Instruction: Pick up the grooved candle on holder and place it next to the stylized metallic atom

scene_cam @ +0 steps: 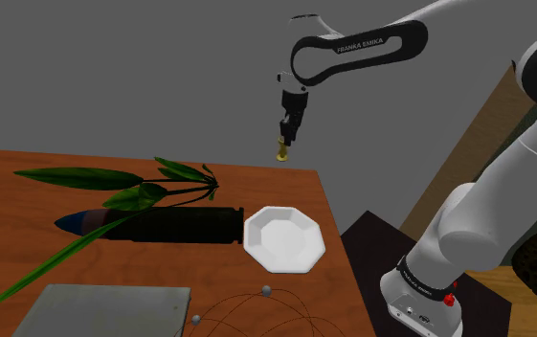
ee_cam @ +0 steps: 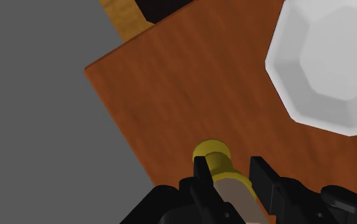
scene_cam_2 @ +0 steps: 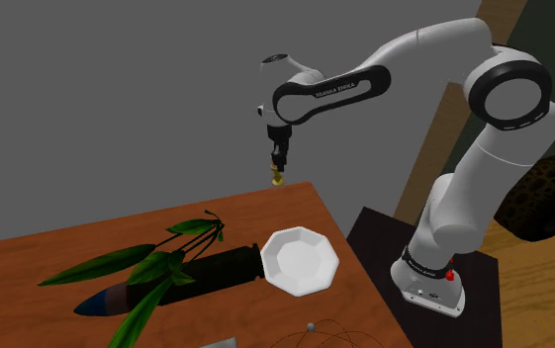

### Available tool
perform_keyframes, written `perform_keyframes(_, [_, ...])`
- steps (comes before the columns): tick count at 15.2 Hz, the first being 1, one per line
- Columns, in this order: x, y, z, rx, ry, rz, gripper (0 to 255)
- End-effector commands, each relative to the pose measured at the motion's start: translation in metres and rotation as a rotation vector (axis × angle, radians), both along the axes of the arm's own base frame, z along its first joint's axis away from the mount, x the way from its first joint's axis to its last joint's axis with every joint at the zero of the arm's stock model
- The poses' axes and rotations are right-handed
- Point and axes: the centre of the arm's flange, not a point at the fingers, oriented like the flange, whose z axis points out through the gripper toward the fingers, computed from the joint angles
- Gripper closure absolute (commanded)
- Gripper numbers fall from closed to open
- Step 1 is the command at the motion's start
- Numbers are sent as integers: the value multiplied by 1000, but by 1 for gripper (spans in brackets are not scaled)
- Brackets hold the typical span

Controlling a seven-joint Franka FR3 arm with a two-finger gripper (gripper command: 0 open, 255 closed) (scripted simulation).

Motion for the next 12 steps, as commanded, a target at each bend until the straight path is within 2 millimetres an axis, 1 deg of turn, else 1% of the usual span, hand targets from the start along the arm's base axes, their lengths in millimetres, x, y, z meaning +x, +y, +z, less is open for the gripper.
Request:
perform_keyframes(1, [-1, 1, 10, 0, 0, 0, 255])
perform_keyframes(12, [-1, 1, 68, 0, 0, 0, 255])
